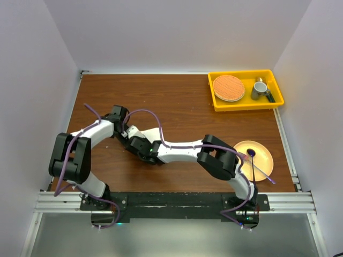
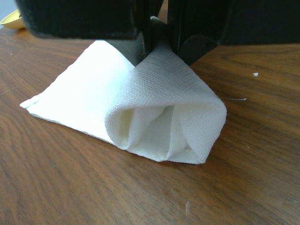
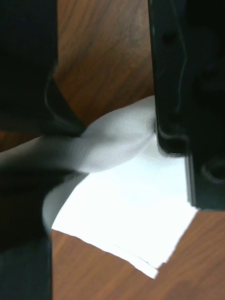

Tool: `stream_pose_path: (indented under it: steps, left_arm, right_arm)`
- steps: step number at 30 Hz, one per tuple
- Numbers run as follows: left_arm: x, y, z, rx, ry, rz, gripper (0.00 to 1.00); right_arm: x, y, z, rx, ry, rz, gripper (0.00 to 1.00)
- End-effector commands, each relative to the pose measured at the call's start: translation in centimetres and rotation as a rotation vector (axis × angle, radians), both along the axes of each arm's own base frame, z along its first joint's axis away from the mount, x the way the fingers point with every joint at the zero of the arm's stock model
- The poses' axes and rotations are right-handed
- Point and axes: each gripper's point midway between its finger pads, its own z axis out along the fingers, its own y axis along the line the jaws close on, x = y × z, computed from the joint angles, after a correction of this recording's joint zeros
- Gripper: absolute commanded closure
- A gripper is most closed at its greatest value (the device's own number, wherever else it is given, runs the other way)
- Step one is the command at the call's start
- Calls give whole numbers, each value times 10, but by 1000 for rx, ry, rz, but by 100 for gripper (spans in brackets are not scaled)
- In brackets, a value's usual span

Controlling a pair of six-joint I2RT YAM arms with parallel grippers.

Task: Fold the napkin, place the utensils inside, and roll it up
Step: Roll the napkin with the utensil

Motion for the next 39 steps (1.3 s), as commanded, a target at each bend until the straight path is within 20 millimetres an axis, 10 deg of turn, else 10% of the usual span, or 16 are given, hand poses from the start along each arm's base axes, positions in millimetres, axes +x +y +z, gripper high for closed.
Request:
stream_pose_path:
  steps: [1, 12, 15, 21, 32, 39]
  left_arm:
    - [0, -4, 13, 6, -59, -36, 93]
    - [29, 4, 73, 50, -423, -198, 20]
    - [31, 0, 91, 29, -502, -220, 14]
    - [30, -22, 81, -96, -468, -245, 22]
    - [47, -31, 71, -136, -524, -251, 65]
    - [57, -10, 31, -54, -433, -193, 93]
  right_arm:
    - [-6, -2, -9, 65, 46, -16, 78]
    - [-13, -13, -41, 440, 566, 69, 97]
    - [-13, -14, -48, 519, 775, 89, 98]
    - [-6, -24, -64, 647, 1090, 34, 96]
    - [2, -28, -65, 667, 1096, 6, 92]
    - [4, -30, -55, 649, 1066, 19, 84]
